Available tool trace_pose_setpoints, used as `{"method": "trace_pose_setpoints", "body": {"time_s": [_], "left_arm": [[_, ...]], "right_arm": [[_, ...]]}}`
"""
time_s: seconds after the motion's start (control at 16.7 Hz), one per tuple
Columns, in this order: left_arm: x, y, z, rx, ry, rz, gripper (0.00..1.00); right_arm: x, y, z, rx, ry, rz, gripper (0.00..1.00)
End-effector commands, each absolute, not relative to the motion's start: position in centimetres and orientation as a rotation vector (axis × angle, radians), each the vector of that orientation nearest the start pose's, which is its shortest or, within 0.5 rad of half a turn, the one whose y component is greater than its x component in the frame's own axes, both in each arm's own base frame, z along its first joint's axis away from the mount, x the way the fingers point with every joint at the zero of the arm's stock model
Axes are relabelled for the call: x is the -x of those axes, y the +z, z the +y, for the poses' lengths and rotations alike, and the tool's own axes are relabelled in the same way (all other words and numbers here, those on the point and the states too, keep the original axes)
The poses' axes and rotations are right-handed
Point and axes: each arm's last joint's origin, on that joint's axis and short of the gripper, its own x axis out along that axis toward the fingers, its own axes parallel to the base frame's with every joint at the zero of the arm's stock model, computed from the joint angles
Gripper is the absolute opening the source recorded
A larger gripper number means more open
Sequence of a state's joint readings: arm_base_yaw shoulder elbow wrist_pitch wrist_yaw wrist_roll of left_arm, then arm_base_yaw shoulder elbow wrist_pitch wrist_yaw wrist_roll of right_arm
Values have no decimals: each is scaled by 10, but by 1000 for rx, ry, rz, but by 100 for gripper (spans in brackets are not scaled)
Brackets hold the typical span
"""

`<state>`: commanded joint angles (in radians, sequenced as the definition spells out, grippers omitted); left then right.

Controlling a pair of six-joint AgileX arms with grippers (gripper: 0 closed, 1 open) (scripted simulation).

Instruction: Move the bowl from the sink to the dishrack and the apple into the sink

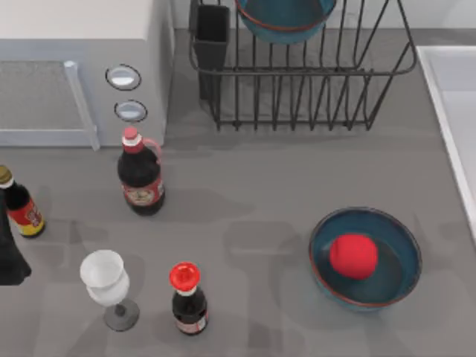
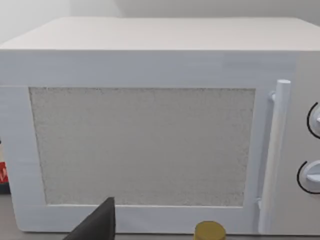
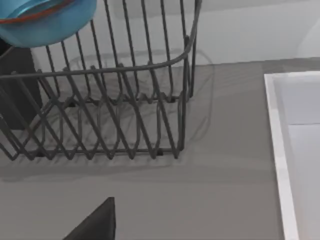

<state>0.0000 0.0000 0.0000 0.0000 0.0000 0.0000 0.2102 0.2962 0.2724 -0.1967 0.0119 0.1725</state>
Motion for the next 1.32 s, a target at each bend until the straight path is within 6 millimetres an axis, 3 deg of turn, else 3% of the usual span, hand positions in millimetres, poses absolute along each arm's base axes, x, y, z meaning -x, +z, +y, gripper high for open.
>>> {"method": "trace_pose_setpoints", "body": {"time_s": [0.24, 0.42, 0.66, 0.84, 1.08, 1.32], "left_arm": [[-106, 160, -1, 0, 0, 0, 100], [-106, 160, -1, 0, 0, 0, 100], [-106, 160, -1, 0, 0, 0, 100], [-106, 160, -1, 0, 0, 0, 100], [-106, 160, -1, 0, 0, 0, 100], [-106, 160, -1, 0, 0, 0, 100]], "right_arm": [[-144, 243, 59, -210, 272, 596, 100], [-178, 249, 98, -196, 267, 910, 100], [-221, 236, 151, -122, 178, 1257, 100], [-246, 221, 180, -66, 96, 1424, 100], [-271, 204, 200, -17, 11, 1549, 100], [-276, 200, 203, -8, -8, 1571, 100]]}}
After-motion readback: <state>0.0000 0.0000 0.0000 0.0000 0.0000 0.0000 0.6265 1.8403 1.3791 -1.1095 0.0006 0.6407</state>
